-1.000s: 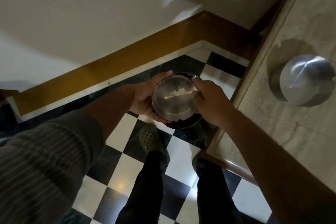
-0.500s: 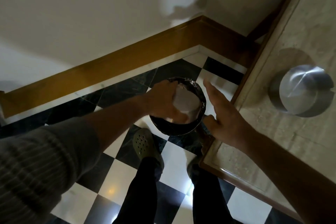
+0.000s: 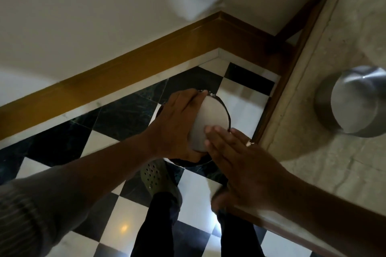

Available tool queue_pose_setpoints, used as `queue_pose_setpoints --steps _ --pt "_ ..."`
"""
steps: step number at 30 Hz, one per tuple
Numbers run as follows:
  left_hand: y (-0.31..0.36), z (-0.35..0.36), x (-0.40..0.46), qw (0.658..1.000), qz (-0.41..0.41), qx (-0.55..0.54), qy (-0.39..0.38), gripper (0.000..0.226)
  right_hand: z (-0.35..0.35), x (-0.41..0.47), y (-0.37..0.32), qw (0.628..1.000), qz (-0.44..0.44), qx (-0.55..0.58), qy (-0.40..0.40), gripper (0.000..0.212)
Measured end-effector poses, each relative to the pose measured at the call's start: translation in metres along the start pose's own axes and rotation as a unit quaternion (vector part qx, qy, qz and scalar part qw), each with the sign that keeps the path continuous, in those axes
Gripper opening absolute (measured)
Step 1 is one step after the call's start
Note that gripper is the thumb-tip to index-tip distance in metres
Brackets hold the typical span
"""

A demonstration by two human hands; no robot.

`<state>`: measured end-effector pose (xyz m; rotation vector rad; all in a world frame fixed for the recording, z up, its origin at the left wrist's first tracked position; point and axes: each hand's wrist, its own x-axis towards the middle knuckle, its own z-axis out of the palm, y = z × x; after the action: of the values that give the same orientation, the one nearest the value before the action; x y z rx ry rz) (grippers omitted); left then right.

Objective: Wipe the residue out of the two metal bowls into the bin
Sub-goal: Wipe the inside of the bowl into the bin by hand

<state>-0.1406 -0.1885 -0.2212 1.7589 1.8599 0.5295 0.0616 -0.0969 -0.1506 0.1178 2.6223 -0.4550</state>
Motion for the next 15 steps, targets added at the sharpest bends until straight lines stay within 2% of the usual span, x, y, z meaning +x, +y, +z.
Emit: queue_pose_setpoints --steps 1,2,6,8,9,12,13,14,15 --pt "0.001 0.003 -0.003 1.000 0.016 0.004 -0.003 0.115 0.002 0.000 0.001 1.000 0.003 0.008 -0.010 0.114" --pt "-0.001 0.005 -0.006 1.000 0.019 0.004 -0.002 0.112 0.000 0.002 0.001 0.999 0.012 0.025 0.018 0.113" --pt "0.000 0.000 -0.011 1.000 0.002 -0.024 -0.011 0.122 -0.047 0.003 -0.008 0.963 0.045 0.070 0.257 0.108" --pt "0.004 -0.011 -0.008 0.999 0.004 -0.032 0.001 0.124 -0.054 0.001 -0.010 0.946 0.028 0.063 0.317 0.106" --pt "0.006 -0.018 -0.005 0.999 0.002 -0.037 0.010 0.124 -0.050 0.003 -0.010 0.951 0.018 0.042 0.305 0.108" --pt "0.007 -0.031 0.003 0.999 0.011 -0.026 0.019 0.118 -0.023 0.011 -0.001 0.992 0.012 -0.043 0.116 0.116" --pt "0.007 -0.032 0.002 0.999 0.015 -0.031 0.006 0.116 -0.017 0.012 0.000 0.995 0.016 -0.043 0.088 0.117" --pt "0.005 -0.031 0.000 0.999 0.015 -0.042 -0.002 0.115 -0.016 0.012 0.000 0.995 0.025 -0.038 0.094 0.116" --pt "0.003 -0.029 -0.001 0.999 0.012 -0.050 -0.007 0.115 -0.020 0.010 0.000 0.990 0.034 -0.025 0.137 0.115"
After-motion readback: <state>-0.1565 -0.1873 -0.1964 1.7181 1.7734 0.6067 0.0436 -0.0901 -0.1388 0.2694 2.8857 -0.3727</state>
